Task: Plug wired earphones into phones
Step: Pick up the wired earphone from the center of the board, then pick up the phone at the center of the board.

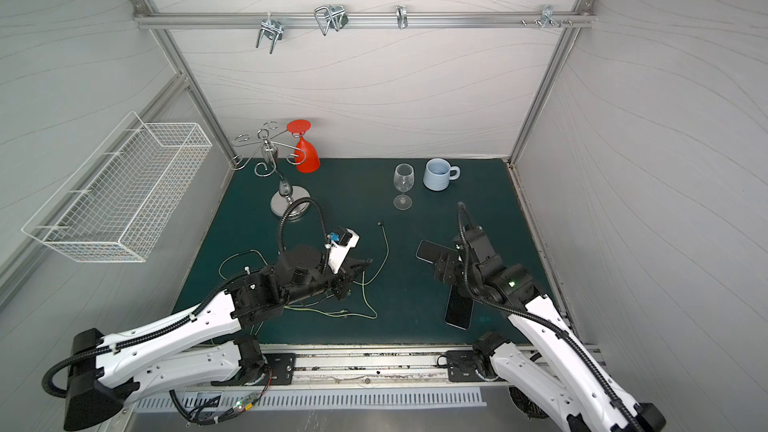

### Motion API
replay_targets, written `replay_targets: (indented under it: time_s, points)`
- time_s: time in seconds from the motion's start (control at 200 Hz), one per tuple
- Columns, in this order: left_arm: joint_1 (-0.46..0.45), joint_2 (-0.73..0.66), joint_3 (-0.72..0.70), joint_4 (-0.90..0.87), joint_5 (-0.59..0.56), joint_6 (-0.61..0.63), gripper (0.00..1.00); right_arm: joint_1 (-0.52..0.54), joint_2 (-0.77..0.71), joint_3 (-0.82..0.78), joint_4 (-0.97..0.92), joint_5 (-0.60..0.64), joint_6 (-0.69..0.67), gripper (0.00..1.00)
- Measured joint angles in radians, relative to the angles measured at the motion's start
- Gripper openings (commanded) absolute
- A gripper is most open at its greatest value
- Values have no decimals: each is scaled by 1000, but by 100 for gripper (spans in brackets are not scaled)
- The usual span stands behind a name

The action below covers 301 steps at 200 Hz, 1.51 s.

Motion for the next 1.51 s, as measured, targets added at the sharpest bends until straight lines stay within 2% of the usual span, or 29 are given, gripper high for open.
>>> replay_targets:
  time_s: [0.12,0.19,0.44,0.685,0.93,1.301,1.411,1.506]
  points:
    - [0,-13,-41,14,-13,-88,0,-145,48,-74,-59,-27,113,94]
    - [0,-22,-47,13,-23,-122,0,-195,80,-97,-68,-38,147,98]
    - [0,-33,-54,14,-25,-174,0,-237,228,-163,2,-87,209,99]
    - [0,-33,-73,10,-27,-178,0,-243,327,-225,122,-117,235,99]
    - [7,-30,-73,4,-27,-169,0,-246,327,-280,182,-122,256,99]
    - [14,5,-73,4,11,-154,0,-243,290,-311,230,-107,209,99]
    - [14,8,-73,3,14,-154,0,-198,280,-319,240,-94,229,99]
    - [14,8,-73,3,12,-155,0,-114,285,-320,257,-68,269,99]
